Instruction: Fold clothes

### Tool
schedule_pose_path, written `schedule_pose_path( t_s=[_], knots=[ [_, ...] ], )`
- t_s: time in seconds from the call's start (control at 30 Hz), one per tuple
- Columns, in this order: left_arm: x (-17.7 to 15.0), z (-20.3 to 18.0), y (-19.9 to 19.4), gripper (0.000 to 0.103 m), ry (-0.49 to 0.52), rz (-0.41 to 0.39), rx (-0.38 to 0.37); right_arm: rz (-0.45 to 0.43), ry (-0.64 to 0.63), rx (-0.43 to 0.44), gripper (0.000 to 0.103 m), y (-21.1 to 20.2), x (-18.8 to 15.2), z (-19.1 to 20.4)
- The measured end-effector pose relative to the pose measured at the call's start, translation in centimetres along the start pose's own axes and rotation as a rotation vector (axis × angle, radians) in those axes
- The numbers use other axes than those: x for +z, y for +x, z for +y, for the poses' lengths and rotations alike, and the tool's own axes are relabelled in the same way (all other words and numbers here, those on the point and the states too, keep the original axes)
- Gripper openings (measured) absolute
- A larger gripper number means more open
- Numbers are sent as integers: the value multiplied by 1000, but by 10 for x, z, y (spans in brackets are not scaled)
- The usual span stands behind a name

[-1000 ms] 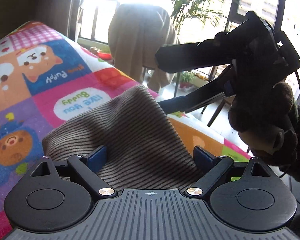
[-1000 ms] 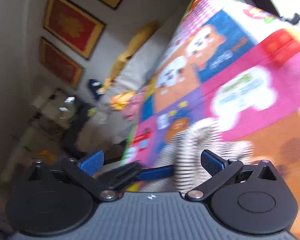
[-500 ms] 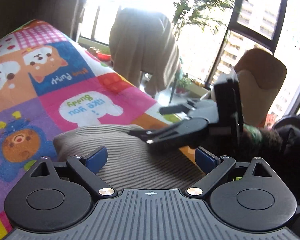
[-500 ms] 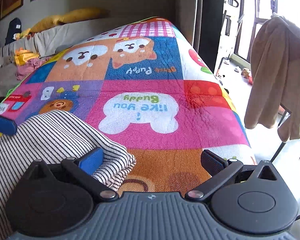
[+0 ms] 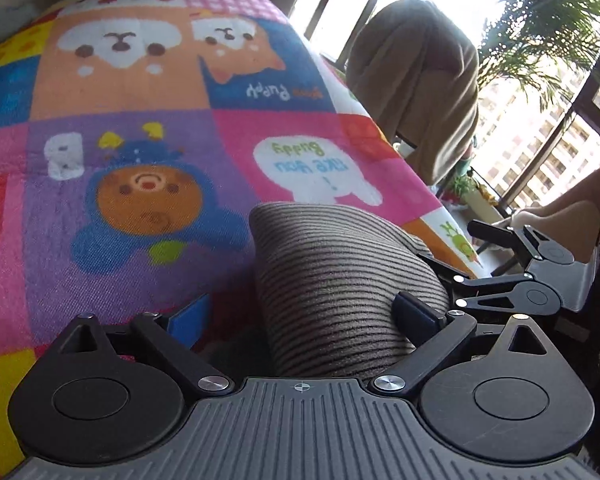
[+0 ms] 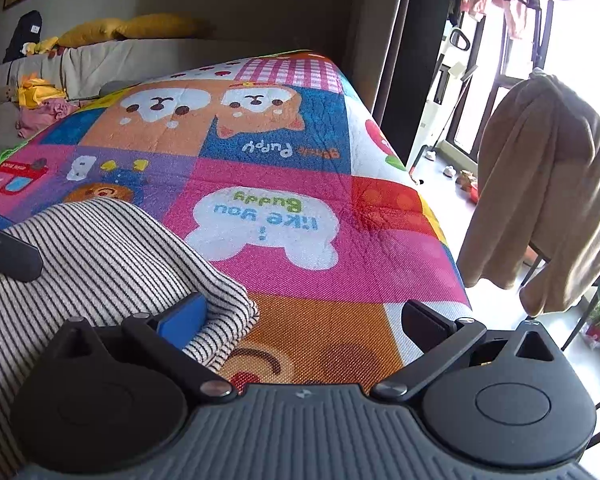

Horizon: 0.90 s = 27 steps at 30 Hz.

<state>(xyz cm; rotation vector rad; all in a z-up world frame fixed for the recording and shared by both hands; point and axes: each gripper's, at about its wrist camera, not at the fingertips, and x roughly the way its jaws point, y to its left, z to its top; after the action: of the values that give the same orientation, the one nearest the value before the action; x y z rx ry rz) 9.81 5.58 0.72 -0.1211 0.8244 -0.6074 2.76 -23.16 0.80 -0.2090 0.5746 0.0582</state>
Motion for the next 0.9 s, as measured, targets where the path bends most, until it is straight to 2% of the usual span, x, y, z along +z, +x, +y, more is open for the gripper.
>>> schedule_pose_path(
  t_s=[0.07, 0.17, 0.27, 0.37, 0.43, 0.47, 0.53, 0.63, 0.73, 0.77, 0.8, 0.9],
  knots=[
    [-1, -6, -1, 100, 49, -11, 17, 9, 26, 7, 103, -1, 0, -3],
    [-4, -6, -1, 101, 52, -5, 19, 33, 84, 38, 103, -10, 1, -10],
    [-7, -1, 1, 101, 38, 7, 16, 14, 144, 109, 103, -33, 5, -20],
    [-8, -1, 5, 102, 30, 12, 14, 25, 171, 229, 103, -53, 4, -19],
    [-9, -3, 5, 103, 36, 9, 16, 61, 81, 220, 103, -53, -5, -3],
    [-9, -2, 5, 103, 32, 10, 12, 40, 50, 205, 103, -53, -12, 3],
    [-9, -1, 3, 103, 19, 11, 0, 1, 67, 198, 103, -55, -20, 4],
    [-7, 6, -4, 102, -29, 18, -83, 16, 115, 207, 103, -54, -20, 1],
    [-13, 19, -7, 102, -124, 44, -226, 5, 128, 206, 103, -56, -23, 1],
    [-17, 23, -5, 102, -160, 62, -251, 3, 147, 215, 103, -56, -24, 0],
    [-21, 25, -3, 102, -176, 71, -259, 15, 177, 235, 103, -53, -23, -2],
    [-27, 12, -4, 102, -89, 51, -224, 71, 279, 304, 103, -40, -18, -9]
  ],
)
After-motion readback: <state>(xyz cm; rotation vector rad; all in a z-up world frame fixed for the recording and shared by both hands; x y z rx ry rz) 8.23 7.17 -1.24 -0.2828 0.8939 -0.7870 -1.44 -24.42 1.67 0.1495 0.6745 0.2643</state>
